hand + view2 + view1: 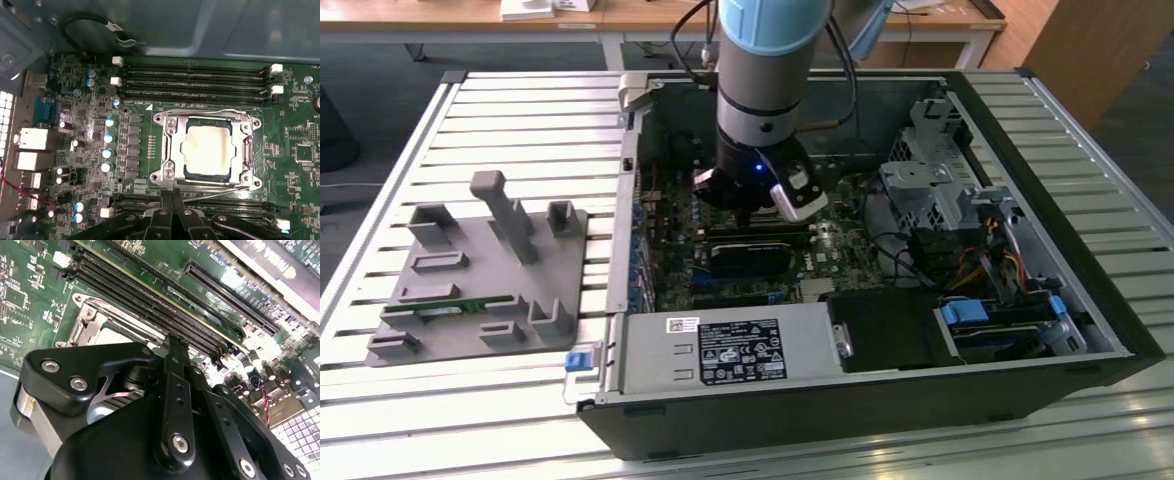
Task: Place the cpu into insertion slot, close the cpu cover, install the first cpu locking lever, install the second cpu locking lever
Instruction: 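Install the second cpu locking lever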
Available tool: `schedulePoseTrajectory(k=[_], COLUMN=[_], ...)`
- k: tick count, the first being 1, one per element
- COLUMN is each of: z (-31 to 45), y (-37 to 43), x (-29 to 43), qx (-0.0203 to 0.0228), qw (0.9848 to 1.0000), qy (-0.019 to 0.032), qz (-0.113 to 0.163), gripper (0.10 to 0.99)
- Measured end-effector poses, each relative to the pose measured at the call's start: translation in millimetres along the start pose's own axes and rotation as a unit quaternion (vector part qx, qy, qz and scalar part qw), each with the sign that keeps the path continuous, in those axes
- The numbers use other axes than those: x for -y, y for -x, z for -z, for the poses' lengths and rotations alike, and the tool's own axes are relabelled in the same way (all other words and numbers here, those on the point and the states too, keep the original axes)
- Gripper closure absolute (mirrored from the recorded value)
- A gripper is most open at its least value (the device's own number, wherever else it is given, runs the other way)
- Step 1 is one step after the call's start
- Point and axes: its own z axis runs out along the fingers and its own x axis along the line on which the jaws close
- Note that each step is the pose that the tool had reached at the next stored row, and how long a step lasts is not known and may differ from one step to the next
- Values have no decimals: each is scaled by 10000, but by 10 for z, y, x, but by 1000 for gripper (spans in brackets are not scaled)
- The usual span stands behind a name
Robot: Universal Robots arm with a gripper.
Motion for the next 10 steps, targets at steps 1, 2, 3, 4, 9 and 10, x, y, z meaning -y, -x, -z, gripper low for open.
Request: schedulePoseTrajectory(k=[1, 2, 3, 4, 9, 10], z=[2, 4, 5, 7, -19, -35], y=[-3, -7, -14, -22, -64, -68], x=[15, 27, 36, 42, 46, 50], qx=[1, 1, 2, 2, 4, 4], qw=[10000, 10000, 10000, 10000, 9999, 9998], qy=[19, 36, 55, 74, 147, 173], qz=[0, 0, 1, 0, 3, 4], gripper=[980, 980, 980, 980, 980, 980])
